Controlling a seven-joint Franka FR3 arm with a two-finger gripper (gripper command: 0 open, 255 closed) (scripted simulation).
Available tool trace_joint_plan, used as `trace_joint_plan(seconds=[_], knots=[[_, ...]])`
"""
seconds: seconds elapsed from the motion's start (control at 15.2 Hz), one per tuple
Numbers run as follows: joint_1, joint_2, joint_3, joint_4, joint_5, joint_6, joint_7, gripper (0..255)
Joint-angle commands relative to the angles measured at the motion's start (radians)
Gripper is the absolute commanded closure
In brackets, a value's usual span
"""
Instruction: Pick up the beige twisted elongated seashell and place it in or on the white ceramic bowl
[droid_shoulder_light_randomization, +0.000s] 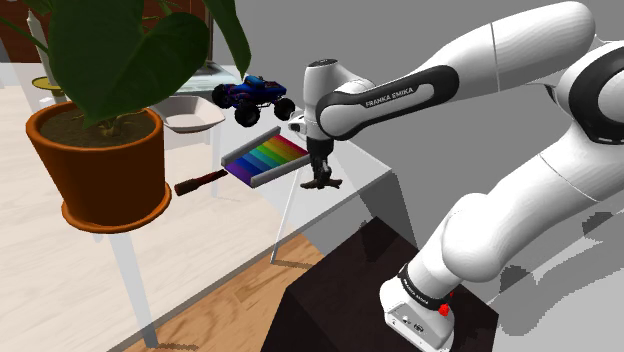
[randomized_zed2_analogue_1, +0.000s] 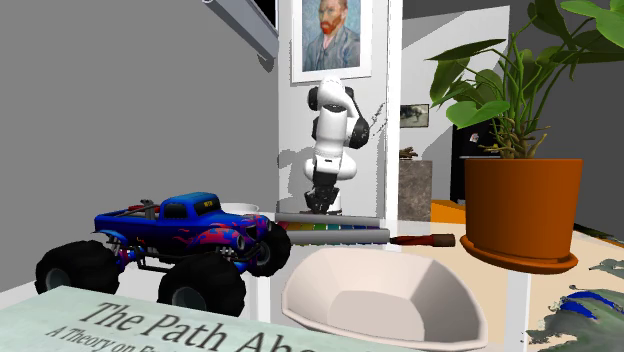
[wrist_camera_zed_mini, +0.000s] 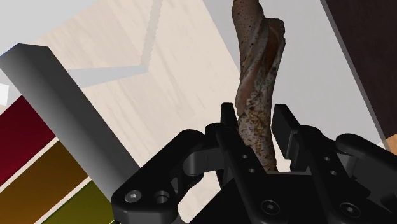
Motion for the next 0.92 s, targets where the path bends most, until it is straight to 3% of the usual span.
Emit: trace_joint_plan(seconds=[0.0,0.33,0.86], knots=[[0.0,0.0,0.0,0.0,0.0,0.0,0.0,255],[0.0,0.0,0.0,0.0,0.0,0.0,0.0,255],[0.002,-0.058,0.0,0.058,0.011,-0.115,-0.018,255]])
